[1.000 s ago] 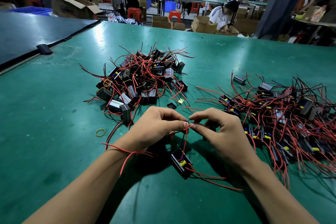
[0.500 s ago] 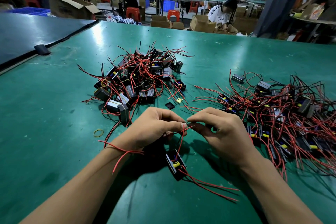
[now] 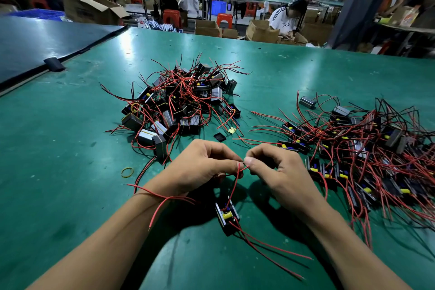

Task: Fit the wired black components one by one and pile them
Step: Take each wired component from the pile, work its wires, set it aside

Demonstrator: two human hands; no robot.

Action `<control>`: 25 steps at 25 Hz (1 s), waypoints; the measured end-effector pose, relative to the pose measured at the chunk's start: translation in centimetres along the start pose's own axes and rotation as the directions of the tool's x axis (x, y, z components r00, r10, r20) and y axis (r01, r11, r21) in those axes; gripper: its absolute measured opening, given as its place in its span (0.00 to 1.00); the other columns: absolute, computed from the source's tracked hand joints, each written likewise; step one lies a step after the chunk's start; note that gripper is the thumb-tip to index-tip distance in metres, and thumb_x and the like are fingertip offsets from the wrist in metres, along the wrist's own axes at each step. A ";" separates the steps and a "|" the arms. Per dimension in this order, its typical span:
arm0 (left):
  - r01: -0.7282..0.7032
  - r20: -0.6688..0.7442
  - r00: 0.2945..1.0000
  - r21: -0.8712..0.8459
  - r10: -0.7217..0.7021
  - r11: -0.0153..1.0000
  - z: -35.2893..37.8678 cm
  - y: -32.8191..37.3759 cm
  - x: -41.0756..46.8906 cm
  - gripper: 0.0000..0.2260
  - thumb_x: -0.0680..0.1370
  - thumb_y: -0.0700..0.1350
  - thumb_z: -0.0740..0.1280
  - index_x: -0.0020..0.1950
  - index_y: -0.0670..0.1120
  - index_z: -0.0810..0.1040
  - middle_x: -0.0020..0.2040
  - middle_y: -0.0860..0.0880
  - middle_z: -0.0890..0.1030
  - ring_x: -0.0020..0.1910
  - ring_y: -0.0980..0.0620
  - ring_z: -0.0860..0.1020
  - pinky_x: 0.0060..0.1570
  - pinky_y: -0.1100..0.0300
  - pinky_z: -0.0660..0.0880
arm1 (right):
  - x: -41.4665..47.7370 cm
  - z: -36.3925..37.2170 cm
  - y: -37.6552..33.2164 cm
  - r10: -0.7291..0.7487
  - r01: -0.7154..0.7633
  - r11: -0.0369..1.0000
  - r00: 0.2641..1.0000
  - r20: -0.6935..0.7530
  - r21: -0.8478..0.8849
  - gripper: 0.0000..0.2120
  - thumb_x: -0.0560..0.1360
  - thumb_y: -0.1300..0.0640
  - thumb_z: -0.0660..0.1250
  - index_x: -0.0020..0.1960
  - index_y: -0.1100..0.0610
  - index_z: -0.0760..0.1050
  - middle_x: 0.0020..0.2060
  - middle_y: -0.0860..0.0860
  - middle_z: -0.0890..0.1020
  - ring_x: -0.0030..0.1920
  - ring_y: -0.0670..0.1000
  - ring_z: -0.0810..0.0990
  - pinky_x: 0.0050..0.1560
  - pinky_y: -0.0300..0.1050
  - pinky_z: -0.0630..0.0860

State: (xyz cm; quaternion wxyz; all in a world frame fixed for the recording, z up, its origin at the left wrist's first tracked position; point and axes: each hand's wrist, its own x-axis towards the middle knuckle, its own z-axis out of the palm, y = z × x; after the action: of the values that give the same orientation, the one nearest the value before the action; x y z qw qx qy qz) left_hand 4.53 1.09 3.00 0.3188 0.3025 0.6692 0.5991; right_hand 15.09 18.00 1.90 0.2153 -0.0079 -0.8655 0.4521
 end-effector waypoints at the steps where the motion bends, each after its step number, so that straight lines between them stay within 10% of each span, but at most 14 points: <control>1: -0.005 -0.012 1.000 0.006 0.005 1.000 0.0 0.0 0.0 0.02 0.72 0.41 0.75 0.41 0.42 0.85 0.37 0.43 0.84 0.32 0.52 0.72 0.33 0.60 0.67 | 0.0 0.2 0.1 0.080 -0.082 0.992 0.996 0.029 0.099 0.07 0.75 0.52 0.69 0.40 0.52 0.79 0.27 0.42 0.74 0.28 0.41 0.69 0.31 0.31 0.64; 5: 0.007 -0.070 0.998 -0.022 -0.008 1.000 -0.2 0.1 -0.1 0.02 0.71 0.40 0.75 0.41 0.42 0.85 0.36 0.44 0.83 0.35 0.47 0.69 0.33 0.59 0.66 | 0.0 0.1 0.2 0.082 -0.078 0.989 0.996 -0.024 0.127 0.04 0.75 0.57 0.74 0.42 0.51 0.81 0.30 0.45 0.79 0.29 0.43 0.71 0.31 0.36 0.67; 12: 0.043 -0.076 0.996 -0.023 -0.045 0.999 -0.2 0.2 0.0 0.01 0.73 0.38 0.74 0.42 0.41 0.84 0.36 0.46 0.84 0.38 0.45 0.68 0.33 0.59 0.67 | 0.4 -0.4 1.0 -0.353 0.324 0.922 0.928 -0.117 -0.213 0.05 0.72 0.61 0.76 0.47 0.55 0.85 0.42 0.46 0.83 0.40 0.47 0.81 0.37 0.40 0.75; 25: 0.054 0.008 0.999 -0.040 -0.054 0.998 -0.3 0.4 -0.1 0.04 0.73 0.38 0.73 0.39 0.44 0.85 0.37 0.44 0.84 0.38 0.44 0.70 0.34 0.59 0.69 | 0.4 -0.7 1.4 -0.424 0.398 0.859 0.906 -0.011 -0.322 0.06 0.79 0.52 0.68 0.52 0.52 0.82 0.46 0.45 0.82 0.44 0.51 0.83 0.41 0.53 0.79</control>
State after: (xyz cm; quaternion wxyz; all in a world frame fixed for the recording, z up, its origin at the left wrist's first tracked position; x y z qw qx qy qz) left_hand 4.36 0.86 3.43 0.3433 0.2799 0.6640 0.6024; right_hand 14.75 19.47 1.24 0.3378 0.1247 -0.8982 0.2521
